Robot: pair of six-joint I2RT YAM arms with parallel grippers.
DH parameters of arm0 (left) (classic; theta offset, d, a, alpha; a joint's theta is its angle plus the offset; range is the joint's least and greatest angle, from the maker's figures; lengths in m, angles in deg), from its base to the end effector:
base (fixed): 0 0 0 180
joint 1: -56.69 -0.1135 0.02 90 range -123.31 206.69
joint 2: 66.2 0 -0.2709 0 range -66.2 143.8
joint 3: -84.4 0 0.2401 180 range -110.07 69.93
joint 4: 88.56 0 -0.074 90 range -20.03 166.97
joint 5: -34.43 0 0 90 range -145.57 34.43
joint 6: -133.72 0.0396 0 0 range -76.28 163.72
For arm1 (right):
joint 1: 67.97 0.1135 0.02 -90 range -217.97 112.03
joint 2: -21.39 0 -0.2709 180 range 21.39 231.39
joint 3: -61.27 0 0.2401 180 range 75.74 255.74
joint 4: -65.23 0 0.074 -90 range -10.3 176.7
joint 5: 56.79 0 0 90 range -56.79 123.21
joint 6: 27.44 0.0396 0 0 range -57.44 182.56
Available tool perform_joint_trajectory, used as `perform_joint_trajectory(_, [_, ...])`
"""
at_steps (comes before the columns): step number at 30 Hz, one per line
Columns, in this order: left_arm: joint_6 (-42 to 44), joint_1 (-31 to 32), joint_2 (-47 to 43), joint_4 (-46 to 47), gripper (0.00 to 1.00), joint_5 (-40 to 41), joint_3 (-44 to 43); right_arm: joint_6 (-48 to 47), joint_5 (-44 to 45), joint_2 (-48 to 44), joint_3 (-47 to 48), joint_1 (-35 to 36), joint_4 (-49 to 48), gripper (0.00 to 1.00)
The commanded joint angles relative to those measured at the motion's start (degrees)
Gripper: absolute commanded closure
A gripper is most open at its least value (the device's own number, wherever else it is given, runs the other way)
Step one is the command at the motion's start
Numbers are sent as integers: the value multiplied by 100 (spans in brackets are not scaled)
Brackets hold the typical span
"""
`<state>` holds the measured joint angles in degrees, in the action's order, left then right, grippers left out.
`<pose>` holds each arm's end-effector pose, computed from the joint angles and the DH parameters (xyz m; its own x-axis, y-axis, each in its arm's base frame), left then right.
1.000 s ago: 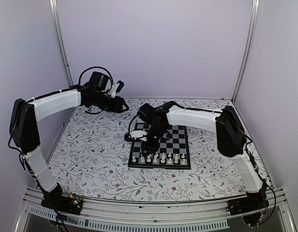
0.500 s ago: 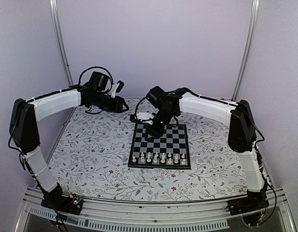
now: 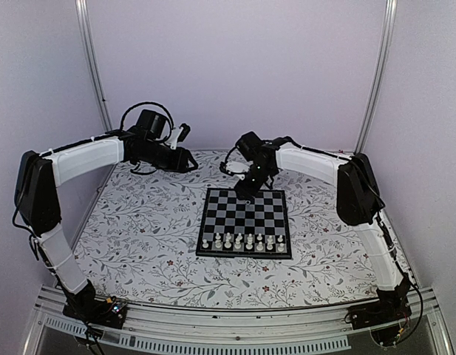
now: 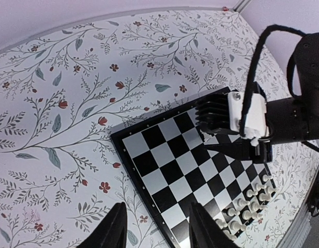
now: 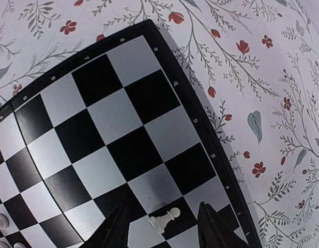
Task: Set up the chess pieces on the board
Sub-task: Pick up the chess piece from the chessboard.
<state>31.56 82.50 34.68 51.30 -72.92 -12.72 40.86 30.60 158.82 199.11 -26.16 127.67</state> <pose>0.3471 -0.1810 0.2863 -0.7385 0.1338 -0.6608 0.4639 0.8121 -0.3539 0.3811 0.3432 0.1982 -0.3595 -0.8171 -0.4506 -0.8770 0.4609 -0.1360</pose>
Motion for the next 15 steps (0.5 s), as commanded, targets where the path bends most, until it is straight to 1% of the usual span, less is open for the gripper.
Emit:
perform_joint_trajectory(1, [47,-72,17,-8,57,-67,29,295,209,316,298,-13,-80,52])
perform_joint_trajectory(8, [44,-70,29,-12,57,-81,30,401,209,495,257,-57,-24,53])
perform_joint_trajectory(15, [43,-67,37,-19,57,-94,29,493,183,377,-113,-139,-60,55])
